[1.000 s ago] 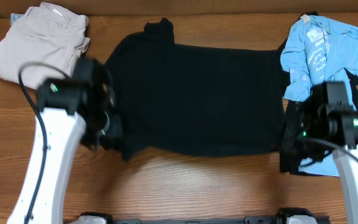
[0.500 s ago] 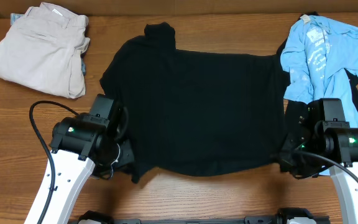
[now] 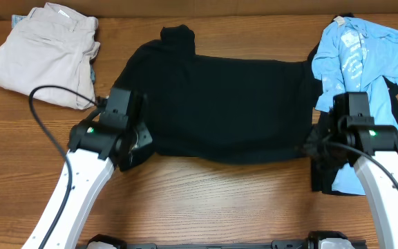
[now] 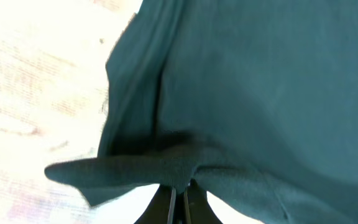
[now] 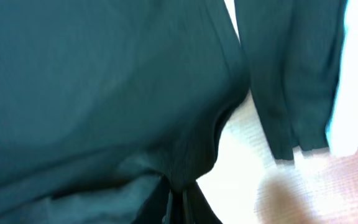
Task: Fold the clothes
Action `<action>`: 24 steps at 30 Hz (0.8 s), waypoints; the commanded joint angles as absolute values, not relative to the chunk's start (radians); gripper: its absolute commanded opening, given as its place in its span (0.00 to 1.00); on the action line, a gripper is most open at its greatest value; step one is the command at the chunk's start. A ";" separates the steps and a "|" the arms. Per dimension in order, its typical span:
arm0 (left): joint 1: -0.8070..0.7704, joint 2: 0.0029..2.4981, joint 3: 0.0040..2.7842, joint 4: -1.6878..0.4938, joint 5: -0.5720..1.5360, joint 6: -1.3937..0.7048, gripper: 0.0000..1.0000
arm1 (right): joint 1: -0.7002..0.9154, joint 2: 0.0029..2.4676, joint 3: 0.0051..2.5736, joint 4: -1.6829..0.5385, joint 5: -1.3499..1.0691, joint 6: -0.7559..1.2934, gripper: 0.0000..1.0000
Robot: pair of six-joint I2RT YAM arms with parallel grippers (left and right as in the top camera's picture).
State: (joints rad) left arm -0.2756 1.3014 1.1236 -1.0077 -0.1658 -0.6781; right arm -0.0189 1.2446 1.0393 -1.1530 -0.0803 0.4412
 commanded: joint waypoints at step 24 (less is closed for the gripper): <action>-0.281 1.770 1.121 -0.306 -0.427 -0.628 0.45 | -0.023 1.679 1.039 -0.522 -0.035 0.385 0.07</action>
State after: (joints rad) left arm -0.2752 1.7573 1.1187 -0.3176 -0.3943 -0.6342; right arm -0.0189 1.6535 1.0374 -0.5461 -0.0463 0.3965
